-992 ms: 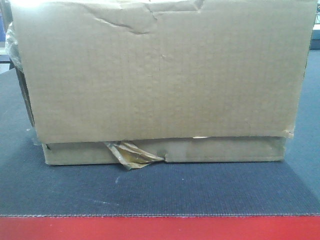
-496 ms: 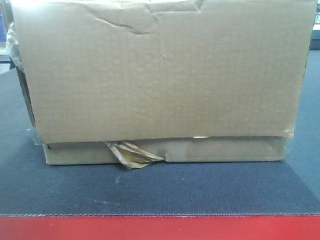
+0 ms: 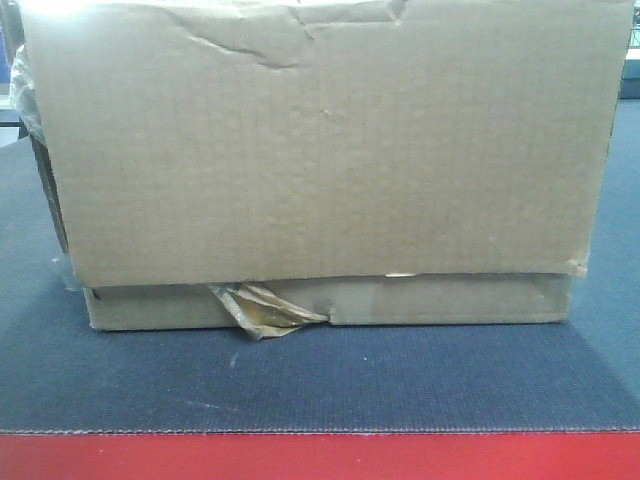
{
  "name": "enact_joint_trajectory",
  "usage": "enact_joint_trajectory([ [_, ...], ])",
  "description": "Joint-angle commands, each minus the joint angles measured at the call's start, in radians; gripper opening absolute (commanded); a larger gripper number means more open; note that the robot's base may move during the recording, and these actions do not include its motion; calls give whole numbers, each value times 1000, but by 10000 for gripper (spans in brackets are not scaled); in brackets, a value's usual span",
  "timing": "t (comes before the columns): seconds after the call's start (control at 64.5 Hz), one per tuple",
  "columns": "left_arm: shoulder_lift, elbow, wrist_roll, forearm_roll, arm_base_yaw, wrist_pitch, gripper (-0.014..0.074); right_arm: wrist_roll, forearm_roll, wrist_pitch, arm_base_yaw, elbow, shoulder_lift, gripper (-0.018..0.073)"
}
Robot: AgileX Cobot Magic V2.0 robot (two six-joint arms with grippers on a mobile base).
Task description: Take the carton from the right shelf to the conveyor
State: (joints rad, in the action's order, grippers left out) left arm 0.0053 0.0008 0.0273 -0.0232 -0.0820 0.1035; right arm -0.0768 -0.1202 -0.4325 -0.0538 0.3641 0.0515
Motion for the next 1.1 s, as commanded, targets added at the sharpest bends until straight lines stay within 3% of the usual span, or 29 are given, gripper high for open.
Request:
enact_joint_trajectory([
  [0.0, -5, -1, 3, -8, -4, -24, -6, -3, 11, 22, 3, -4, -4, -67],
  [0.465, -5, -1, 3, -8, -4, -24, -6, -3, 17, 25, 3, -4, -4, -67],
  [0.558, -5, -1, 3, -8, -4, -24, -6, -3, 38, 37, 40, -10, -4, -67],
  [0.729, -5, -1, 3, -8, -4, -24, -6, -5, 32, 204, 111, -134, -4, -67],
  [0.992, -5, -1, 3, -8, -4, -24, -6, -5, 16, 389, 82, -363, -52, -67],
  [1.085, -5, -1, 3, -8, -4, -24, -6, -5, 16, 440, 64, -364, -52, -67],
])
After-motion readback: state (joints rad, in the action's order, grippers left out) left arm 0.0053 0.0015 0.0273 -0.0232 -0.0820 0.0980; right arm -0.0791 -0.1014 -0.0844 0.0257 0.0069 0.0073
